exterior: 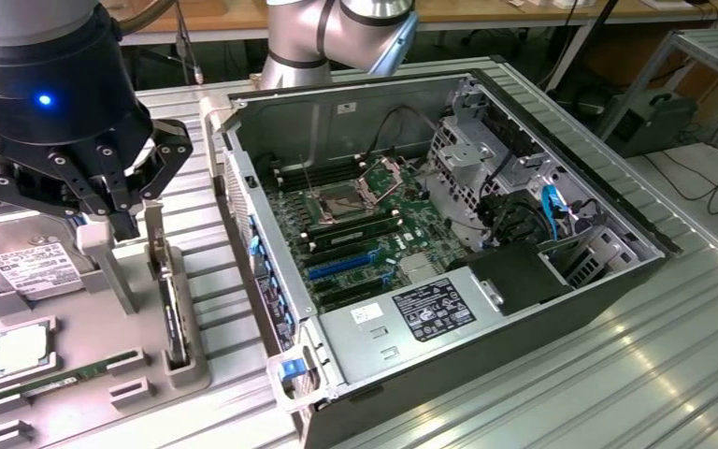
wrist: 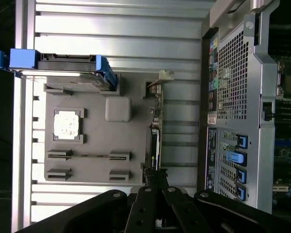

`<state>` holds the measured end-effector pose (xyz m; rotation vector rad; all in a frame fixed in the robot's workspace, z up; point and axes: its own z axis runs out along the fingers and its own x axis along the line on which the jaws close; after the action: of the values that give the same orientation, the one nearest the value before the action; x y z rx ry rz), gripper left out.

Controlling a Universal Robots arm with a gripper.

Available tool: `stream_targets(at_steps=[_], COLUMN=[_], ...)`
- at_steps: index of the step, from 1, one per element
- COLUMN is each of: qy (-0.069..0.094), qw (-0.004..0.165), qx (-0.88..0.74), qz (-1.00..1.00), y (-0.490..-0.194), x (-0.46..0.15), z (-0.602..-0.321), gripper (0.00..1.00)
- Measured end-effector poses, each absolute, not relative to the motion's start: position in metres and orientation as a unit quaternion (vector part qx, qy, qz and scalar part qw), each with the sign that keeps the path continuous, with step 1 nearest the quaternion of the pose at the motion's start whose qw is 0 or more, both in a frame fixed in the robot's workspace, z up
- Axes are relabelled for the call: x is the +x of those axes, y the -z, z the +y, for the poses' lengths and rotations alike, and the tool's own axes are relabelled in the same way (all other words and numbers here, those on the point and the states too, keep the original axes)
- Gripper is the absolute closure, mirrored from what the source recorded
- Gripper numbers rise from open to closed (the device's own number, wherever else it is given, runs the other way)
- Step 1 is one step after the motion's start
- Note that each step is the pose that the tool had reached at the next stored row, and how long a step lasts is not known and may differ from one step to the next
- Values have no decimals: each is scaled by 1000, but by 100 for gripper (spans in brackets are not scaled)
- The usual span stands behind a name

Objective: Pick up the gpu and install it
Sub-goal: 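Pick up the gpu and move the gpu toward the slot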

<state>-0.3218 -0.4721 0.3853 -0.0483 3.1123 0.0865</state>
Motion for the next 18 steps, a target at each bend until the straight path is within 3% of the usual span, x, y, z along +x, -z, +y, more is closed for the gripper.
stream_targets(at_steps=[13, 18], qy=[-28, -28], qw=[14, 14], qx=[-18, -18], qz=[999, 999], y=[-385, -385], x=[-322, -322], z=[-472, -472], gripper=[89, 71])
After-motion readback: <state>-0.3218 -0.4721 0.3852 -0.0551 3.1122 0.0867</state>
